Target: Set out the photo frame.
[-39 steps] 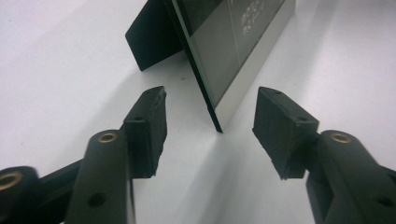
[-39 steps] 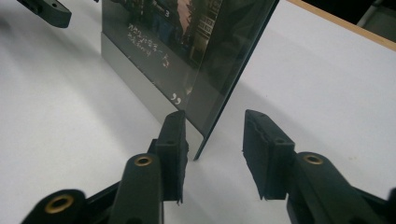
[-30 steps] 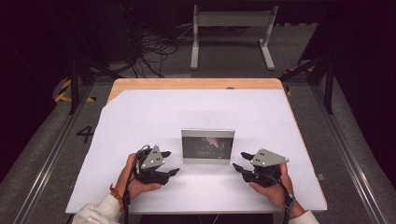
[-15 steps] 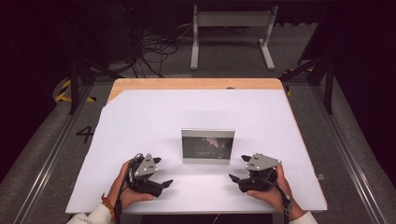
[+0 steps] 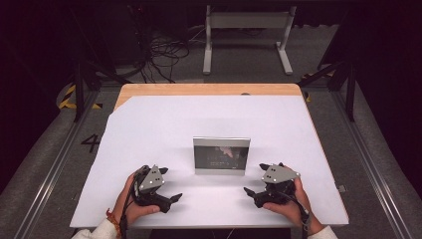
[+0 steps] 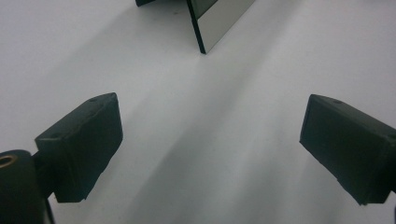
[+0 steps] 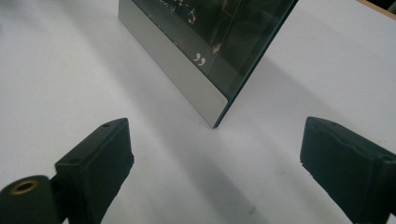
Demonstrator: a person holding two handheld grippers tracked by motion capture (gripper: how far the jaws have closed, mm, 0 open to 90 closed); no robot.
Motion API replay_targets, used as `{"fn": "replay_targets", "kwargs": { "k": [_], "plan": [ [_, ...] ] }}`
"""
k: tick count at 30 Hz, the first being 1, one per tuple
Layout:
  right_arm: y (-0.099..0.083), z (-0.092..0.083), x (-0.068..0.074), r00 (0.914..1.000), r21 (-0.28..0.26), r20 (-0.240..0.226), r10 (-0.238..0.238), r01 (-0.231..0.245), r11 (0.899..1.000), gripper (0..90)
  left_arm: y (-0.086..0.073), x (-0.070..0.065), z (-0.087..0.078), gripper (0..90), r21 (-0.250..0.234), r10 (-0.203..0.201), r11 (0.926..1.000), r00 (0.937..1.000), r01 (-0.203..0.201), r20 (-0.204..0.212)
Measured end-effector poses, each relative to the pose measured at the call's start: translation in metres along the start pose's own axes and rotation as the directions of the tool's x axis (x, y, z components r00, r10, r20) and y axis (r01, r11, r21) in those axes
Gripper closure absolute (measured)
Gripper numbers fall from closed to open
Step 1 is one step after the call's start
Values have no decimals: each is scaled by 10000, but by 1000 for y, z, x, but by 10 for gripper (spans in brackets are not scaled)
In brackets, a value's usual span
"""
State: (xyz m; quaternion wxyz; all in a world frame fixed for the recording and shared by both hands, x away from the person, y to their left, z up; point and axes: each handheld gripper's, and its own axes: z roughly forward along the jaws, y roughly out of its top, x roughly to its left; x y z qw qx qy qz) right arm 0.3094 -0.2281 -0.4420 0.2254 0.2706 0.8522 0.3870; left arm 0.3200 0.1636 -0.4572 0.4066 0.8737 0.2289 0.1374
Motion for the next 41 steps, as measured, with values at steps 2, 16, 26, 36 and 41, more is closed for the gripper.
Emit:
{"fn": "replay_targets", "kwargs": {
  "k": [2, 16, 26, 36, 41],
  "plan": [
    [0, 0, 0, 10000, -8, 31, 12, -12, 10000, 102, 0, 0, 0, 64, 69, 14, 10000, 10000, -14, -79],
    [0, -1, -2, 10000, -53, 73, 43, -42, 10000, 108, 0, 2, 1, 70, 51, -16, 10000, 9998, 17, -179],
    [-1, -1, -3, 9998, -95, 141, 102, -101, 9999, 108, -1, 2, 4, 73, 248, 44, 9997, 9997, -38, -248],
    [-2, 0, -5, 9997, -34, 210, 104, -103, 9999, 105, -1, 3, 7, 72, 380, 55, 9993, 9996, -44, -291],
    [-4, 0, -7, 9994, 18, 302, 196, -197, 9998, 105, -1, 5, 10, 73, 439, 10, 9990, 9996, 2, -276]
  ]
}}
